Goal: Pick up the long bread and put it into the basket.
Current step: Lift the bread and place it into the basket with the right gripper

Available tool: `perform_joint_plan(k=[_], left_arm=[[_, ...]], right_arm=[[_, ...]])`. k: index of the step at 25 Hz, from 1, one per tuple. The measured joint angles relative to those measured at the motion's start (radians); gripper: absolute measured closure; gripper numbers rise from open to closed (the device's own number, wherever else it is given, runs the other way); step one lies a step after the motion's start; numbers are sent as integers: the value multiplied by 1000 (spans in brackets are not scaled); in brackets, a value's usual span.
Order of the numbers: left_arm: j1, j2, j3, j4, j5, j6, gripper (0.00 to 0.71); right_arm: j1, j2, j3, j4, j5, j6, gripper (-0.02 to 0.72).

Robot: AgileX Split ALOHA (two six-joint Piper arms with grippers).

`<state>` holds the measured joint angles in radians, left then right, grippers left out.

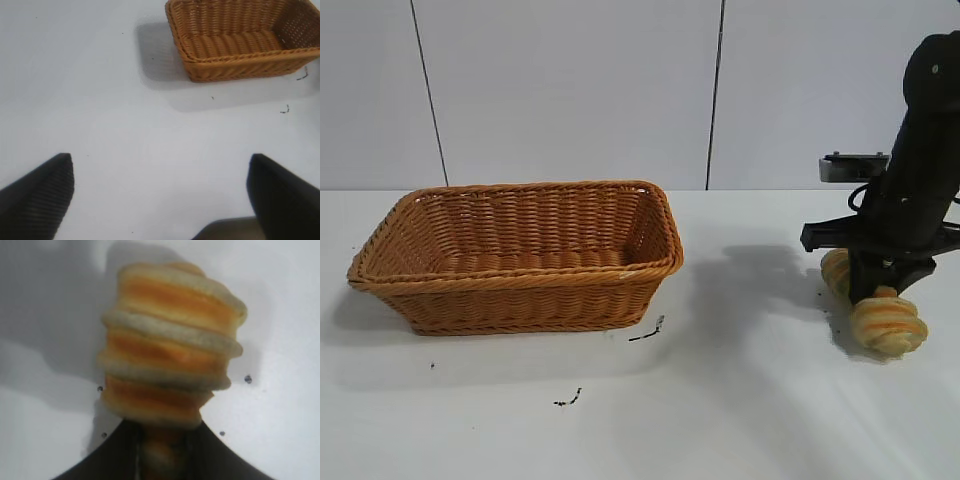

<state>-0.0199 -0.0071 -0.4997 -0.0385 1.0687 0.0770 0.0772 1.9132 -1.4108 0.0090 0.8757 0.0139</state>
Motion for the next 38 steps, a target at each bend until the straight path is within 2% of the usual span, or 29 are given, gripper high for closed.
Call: perform_joint_plan(k=[5, 10, 18, 21, 27, 31, 35, 38], left_arm=[[0, 0, 0, 0, 0, 0, 18], [0, 0, 0, 0, 0, 0, 18], [0, 0, 0, 0, 0, 0, 18], [0, 0, 0, 0, 0, 0, 18], [0, 0, 0, 0, 0, 0, 18], [0, 0, 0, 0, 0, 0, 18], [0, 0, 0, 0, 0, 0, 18], [0, 0, 0, 0, 0, 0, 18]], right_arm=[[0, -31, -145, -1, 129, 0, 604], [21, -32, -276, 1, 170, -14, 604], [178, 119, -586, -26, 278, -23, 606], [253, 201, -701, -25, 305, -56, 606], [387, 324, -851, 41, 313, -216, 606], [451, 373, -870, 53, 306, -334, 606], [484, 413, -871, 57, 266, -530, 606], [491, 436, -871, 96, 217, -731, 606]])
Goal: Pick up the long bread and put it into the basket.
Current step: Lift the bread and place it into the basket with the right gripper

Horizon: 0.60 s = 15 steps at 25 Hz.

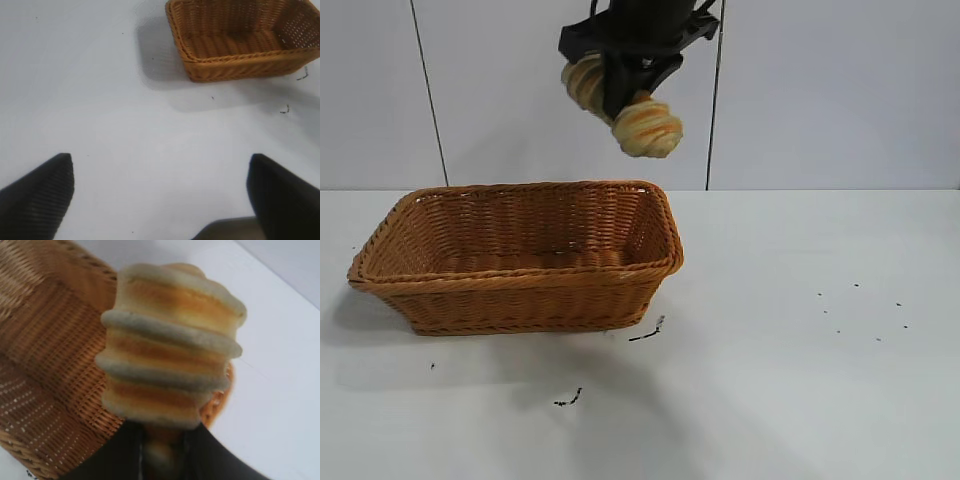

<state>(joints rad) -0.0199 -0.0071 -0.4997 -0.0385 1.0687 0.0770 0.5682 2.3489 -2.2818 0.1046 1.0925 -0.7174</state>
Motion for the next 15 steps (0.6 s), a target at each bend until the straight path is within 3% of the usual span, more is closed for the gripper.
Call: perform_joint_plan(k=[3, 7, 10, 15], left_arm=[[0, 0, 0, 0, 0, 0, 18], [0, 0, 0, 0, 0, 0, 18], [0, 0, 0, 0, 0, 0, 18], [0, 0, 0, 0, 0, 0, 18]], right_arm=[[11, 19, 0, 62, -46, -191, 606], [33, 57, 0, 107, -90, -363, 606], [44, 96, 0, 116, -110, -403, 606], [49, 168, 0, 119, -143, -415, 606]])
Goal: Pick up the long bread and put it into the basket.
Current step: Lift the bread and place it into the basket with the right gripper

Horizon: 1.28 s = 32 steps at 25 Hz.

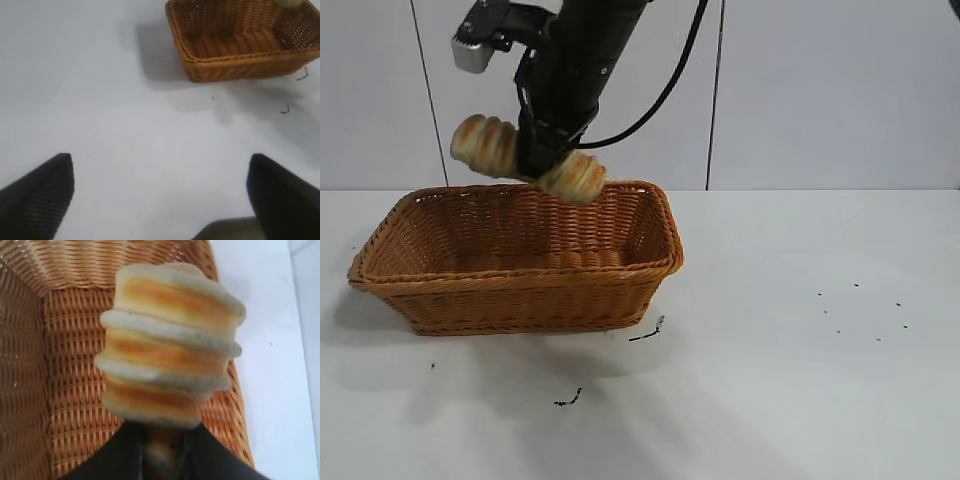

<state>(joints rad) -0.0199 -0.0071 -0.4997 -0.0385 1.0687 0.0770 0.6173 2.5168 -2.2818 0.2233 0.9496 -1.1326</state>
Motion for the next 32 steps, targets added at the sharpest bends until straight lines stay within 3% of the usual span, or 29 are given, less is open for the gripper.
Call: perform_joint_plan(k=[6, 8, 11, 14, 22, 25, 29, 31, 32], left_arm=[[0, 0, 0, 0, 0, 0, 18], [0, 0, 0, 0, 0, 0, 18], [0, 0, 0, 0, 0, 0, 18], [0, 0, 0, 0, 0, 0, 18], [0, 0, 0, 0, 0, 0, 18], [0, 0, 0, 0, 0, 0, 18], [0, 0, 0, 0, 0, 0, 18], [0, 0, 0, 0, 0, 0, 18], [0, 0, 0, 0, 0, 0, 18]], right_arm=[[0, 28, 2, 33, -8, 2, 577], [0, 24, 2, 51, -12, 2, 476], [0, 17, 2, 58, -12, 3, 184], [0, 7, 2, 60, -6, 25, 49], [0, -82, 2, 71, 53, 69, 15], [0, -126, 2, 74, 57, 179, 14], [0, -188, 1, 68, 58, 520, 14], [0, -216, 0, 44, 58, 710, 14], [0, -223, -3, 24, 58, 772, 14]])
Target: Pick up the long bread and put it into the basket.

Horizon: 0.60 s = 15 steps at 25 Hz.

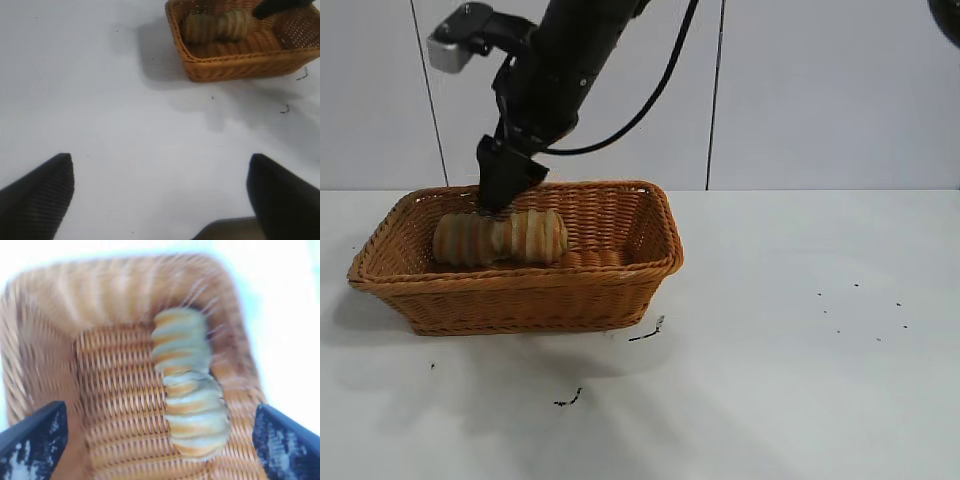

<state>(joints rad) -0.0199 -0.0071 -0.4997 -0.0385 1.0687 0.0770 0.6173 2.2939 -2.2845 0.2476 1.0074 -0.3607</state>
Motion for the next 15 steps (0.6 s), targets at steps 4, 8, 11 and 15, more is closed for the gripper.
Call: perform_joint_plan(k=[4, 8, 11, 15], left_arm=[[0, 0, 0, 0, 0, 0, 18], [0, 0, 0, 0, 0, 0, 18], [0, 0, 0, 0, 0, 0, 18], [0, 0, 0, 0, 0, 0, 18]], right_arm=[[-13, -7, -6, -63, 2, 171, 14], [-81, -7, -6, -110, 8, 242, 14], [-173, -7, -6, -121, 37, 249, 14], [-309, -7, -6, -141, 81, 248, 14]])
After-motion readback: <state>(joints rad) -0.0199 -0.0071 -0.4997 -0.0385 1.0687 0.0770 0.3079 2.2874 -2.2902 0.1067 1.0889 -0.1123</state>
